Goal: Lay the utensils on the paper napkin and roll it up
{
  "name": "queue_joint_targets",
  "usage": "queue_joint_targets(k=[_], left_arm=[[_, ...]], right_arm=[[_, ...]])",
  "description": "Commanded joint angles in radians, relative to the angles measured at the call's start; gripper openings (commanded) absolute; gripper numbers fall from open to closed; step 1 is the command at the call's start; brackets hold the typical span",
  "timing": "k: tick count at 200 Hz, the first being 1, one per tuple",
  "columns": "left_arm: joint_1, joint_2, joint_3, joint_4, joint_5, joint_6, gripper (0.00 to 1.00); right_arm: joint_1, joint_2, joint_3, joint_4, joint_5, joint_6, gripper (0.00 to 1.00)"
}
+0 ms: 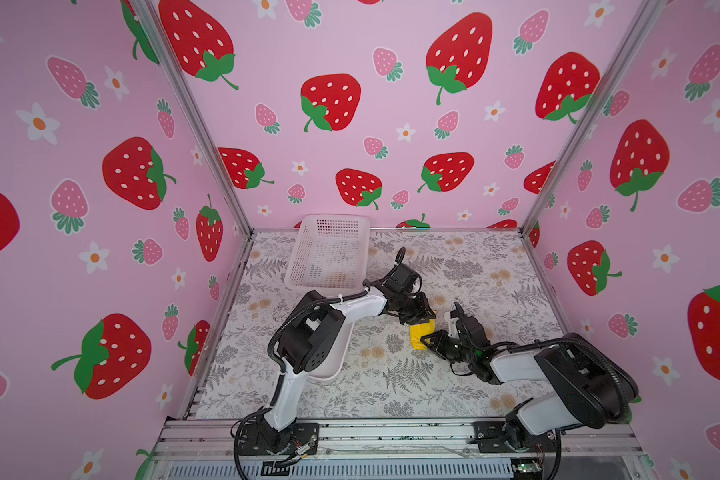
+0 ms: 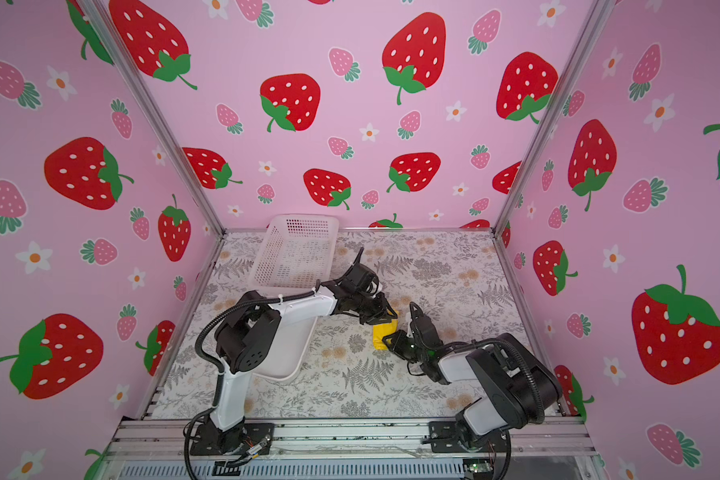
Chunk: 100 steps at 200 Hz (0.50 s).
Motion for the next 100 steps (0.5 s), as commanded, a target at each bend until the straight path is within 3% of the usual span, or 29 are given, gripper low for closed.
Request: queue_joint_targets(k=[1,48,100], left_arm=[[0.024,-0.089,-0.009,-0.055,-0.041,0.067,0.31],[0.081,-0.110,-0.120,-0.017,-0.044,0.048,0.28],[0.071,-0.036,-0.095,-0.001,0.016,0.048,0.19]], right_arm=[[-0.005,0.001,-0.018,-0.008,0.000,0.008,0.21],[-0.006,-0.002,-0.020,-0.007,-0.007,0.010,0.20],[-0.011,-0.001,-0.022,-0.004,-0.012,0.007,0.20]])
